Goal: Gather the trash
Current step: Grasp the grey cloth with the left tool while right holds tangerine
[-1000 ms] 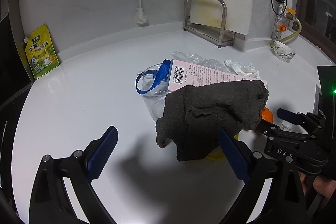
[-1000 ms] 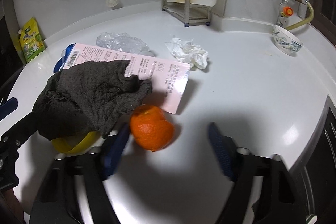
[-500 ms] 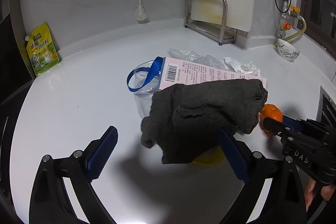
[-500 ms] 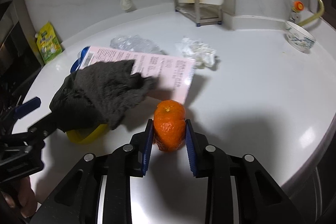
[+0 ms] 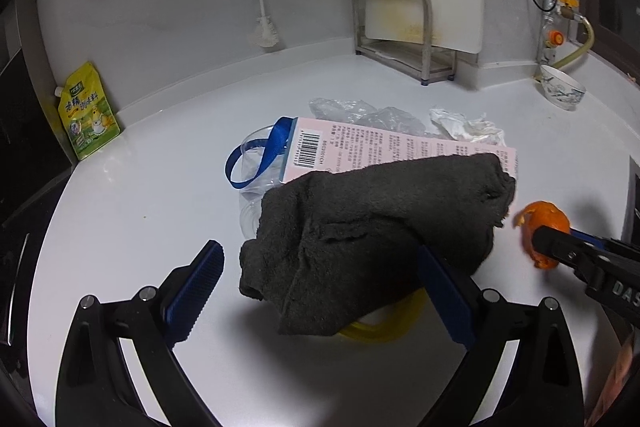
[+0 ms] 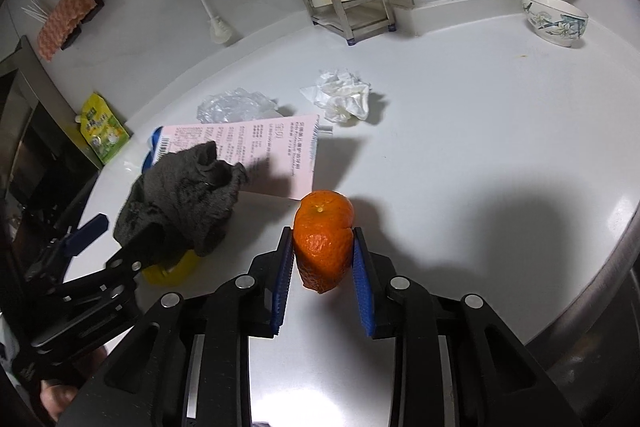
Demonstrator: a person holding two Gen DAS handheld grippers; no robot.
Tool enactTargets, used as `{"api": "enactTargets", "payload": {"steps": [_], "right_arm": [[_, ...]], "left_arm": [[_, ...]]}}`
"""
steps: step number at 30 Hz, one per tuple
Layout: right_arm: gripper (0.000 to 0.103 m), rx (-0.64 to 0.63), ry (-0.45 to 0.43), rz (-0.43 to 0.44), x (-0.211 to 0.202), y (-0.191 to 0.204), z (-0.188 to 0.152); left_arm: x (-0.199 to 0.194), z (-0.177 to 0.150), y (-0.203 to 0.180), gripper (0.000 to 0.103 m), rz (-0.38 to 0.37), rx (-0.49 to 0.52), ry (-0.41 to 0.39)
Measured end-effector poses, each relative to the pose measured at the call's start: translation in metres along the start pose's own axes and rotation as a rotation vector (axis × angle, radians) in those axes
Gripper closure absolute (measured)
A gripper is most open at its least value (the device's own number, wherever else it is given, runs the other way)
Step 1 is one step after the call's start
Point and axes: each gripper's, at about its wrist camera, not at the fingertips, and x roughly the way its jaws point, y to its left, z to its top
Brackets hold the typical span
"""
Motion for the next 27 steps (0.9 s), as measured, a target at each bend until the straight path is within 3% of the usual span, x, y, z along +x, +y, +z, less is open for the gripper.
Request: {"api": "enactTargets", "payload": {"steps": [5, 7, 11, 12, 14, 27], "right_arm": [[0.075, 0.018, 0.003, 0.029, 0.0, -0.002, 0.001], [0.075, 0.022, 0.005, 0.036, 0.001, -0.002, 0.001], [0.075, 0.028, 0.005, 0.04, 0.001, -0.003, 0.001], [0.075, 0.032, 0.004, 0.044, 0.001, -0.004, 0.001], [0.075, 0.041, 0.004, 0.051, 0.0, -0.005, 0.001], [0.075, 0.053, -0.006, 0.064, -0.002, -0.009, 0.001]], "left_arm": [[0.012, 0.006, 0.001, 0.009, 0.038, -0.017, 0.004], [0.016, 0.005, -0.001, 0.028, 0.035, -0.006, 0.019], [0.017, 0.004, -0.006, 0.052, 0.051, 0.02, 0.023], [0.017, 0.005, -0.007, 0.071, 0.06, 0.025, 0.024], [0.016, 0.006, -0.005, 0.081, 0.032, 0.016, 0.032], [-0.005, 0.012, 0.005, 0.089, 0.001, 0.014, 0.007]]}}
